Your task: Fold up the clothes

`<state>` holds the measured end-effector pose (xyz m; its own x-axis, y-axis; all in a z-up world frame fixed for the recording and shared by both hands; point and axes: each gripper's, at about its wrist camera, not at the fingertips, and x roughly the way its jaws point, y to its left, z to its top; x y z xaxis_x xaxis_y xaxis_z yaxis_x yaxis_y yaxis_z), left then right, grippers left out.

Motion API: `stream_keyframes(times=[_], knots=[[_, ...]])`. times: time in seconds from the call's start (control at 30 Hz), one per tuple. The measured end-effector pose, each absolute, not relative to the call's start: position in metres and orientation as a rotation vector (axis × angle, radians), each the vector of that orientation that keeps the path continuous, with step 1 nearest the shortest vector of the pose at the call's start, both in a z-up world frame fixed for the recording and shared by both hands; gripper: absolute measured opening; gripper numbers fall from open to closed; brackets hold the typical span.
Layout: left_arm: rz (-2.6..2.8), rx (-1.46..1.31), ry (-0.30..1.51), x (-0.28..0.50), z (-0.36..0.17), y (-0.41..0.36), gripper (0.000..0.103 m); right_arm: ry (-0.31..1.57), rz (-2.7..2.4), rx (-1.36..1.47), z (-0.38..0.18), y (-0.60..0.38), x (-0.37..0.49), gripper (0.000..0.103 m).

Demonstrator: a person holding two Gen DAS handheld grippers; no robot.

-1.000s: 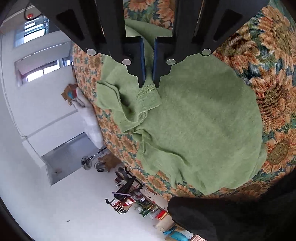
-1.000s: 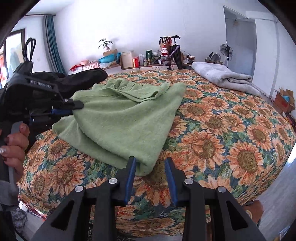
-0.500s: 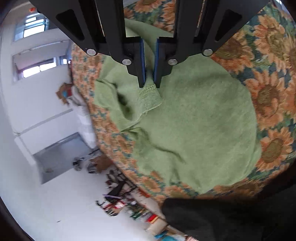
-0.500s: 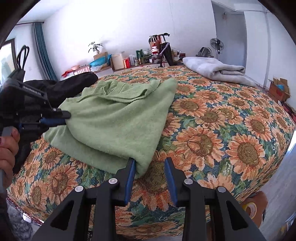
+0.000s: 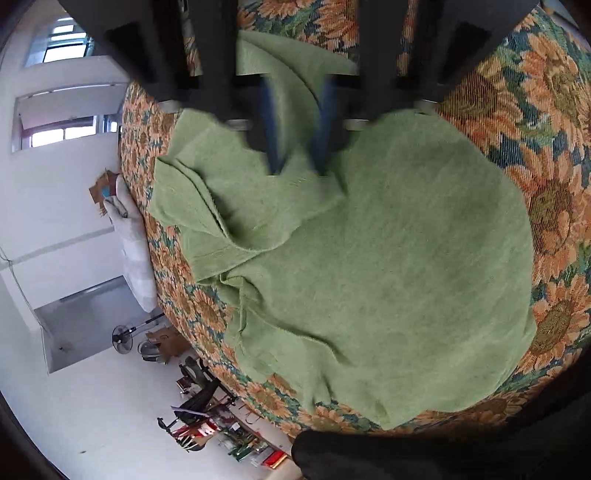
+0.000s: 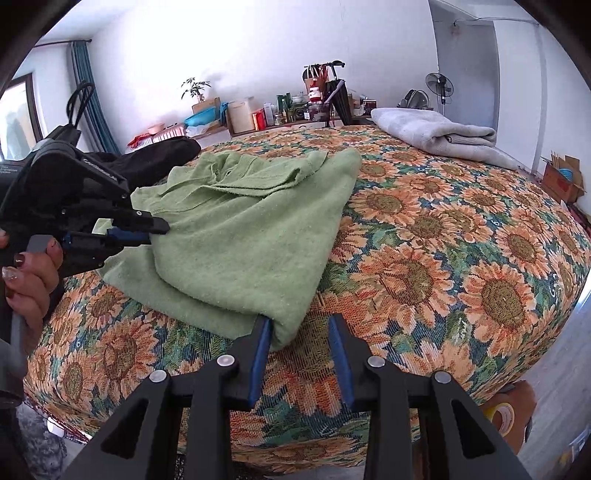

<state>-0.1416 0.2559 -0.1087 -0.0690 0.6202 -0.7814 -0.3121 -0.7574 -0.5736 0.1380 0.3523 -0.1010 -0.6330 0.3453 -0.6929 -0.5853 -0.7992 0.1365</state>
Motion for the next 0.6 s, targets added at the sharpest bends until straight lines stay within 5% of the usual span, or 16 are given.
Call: stream_keyframes(times=[0.4,0.6], knots=[[1.786,-1.428,-0.451,-0.13,-0.073,0.247,0.006,0.358,2.335,-0.883,-0.103,0.343,0.13,0.035],[1.792,-1.401,-0.473,-0.12,-0.066,0.24,0.006,0.38,2.301,-0.728,-0.095,0.345,0.155,0.006]])
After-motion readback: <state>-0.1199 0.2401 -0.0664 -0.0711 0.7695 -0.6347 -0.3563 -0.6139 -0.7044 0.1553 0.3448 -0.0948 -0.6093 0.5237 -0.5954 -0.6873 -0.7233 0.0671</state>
